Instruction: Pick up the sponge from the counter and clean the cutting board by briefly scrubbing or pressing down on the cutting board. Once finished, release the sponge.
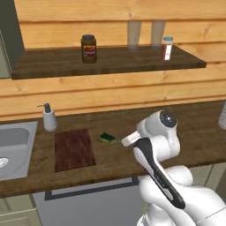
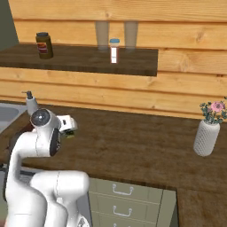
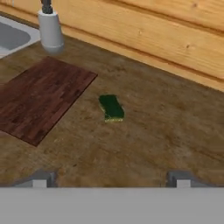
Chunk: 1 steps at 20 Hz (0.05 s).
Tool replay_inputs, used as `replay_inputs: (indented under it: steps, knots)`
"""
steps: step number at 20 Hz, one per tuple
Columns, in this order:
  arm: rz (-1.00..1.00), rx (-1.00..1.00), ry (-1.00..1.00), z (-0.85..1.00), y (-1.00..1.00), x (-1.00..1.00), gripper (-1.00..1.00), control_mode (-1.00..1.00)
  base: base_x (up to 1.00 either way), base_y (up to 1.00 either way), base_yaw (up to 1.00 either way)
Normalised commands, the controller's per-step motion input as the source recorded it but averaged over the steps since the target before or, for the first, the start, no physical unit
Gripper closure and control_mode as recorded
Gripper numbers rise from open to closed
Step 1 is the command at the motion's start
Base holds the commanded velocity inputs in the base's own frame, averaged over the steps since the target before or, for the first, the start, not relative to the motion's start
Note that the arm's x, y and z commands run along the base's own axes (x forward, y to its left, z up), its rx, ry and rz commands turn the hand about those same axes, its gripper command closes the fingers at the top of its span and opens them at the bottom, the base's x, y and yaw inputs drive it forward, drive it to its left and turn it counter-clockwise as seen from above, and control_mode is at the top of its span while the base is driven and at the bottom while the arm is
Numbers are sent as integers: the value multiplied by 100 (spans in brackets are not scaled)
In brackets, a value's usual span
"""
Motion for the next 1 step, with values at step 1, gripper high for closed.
replay_inputs:
  steps: [1]
  knots:
    - [0, 0, -12, 81, -15, -76, -100, -100, 0, 0, 0]
